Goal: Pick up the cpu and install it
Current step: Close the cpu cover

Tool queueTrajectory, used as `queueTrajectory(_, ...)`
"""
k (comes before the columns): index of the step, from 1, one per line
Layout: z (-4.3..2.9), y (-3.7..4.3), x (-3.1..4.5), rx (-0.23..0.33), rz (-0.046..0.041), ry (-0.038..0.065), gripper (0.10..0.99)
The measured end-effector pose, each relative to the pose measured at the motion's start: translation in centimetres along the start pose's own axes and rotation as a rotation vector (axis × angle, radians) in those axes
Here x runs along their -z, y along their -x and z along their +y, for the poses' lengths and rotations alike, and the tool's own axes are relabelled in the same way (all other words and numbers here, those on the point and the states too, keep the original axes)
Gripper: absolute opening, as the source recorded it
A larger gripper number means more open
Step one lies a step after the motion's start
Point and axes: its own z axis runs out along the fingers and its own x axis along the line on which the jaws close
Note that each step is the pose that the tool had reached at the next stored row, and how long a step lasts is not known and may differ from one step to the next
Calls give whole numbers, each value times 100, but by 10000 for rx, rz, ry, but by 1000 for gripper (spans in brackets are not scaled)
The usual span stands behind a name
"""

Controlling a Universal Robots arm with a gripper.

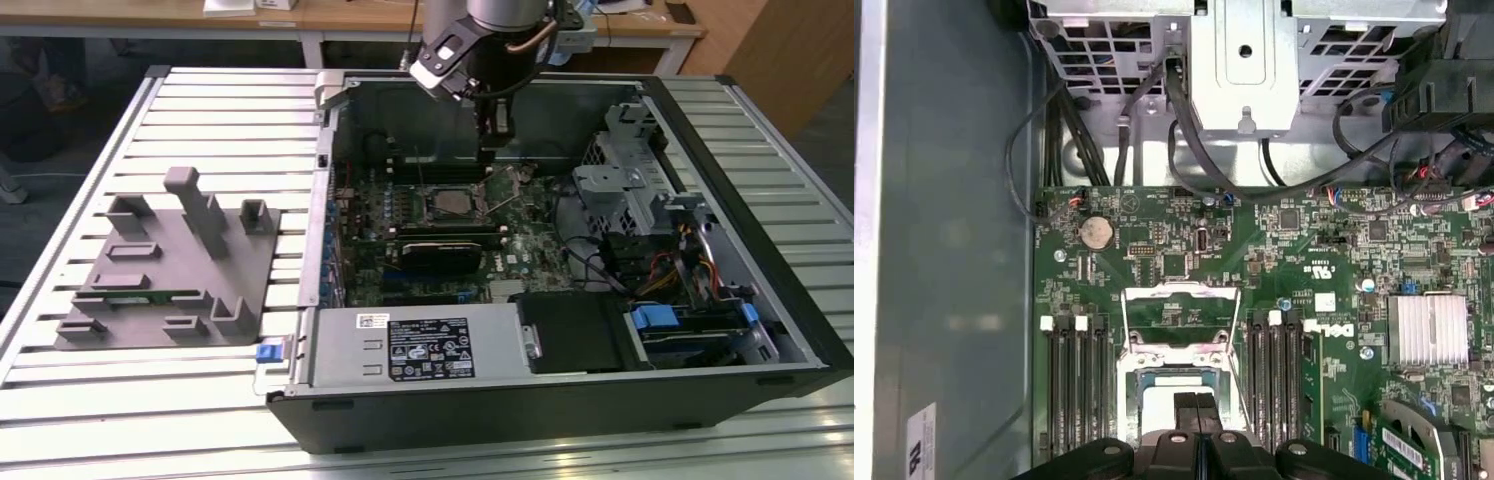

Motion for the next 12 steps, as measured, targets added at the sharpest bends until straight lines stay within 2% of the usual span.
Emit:
queueTrajectory(8, 74, 3, -15, 8, -2, -9, 106)
queueTrajectory(12, 79, 5, -24, 7, -2, -9, 106)
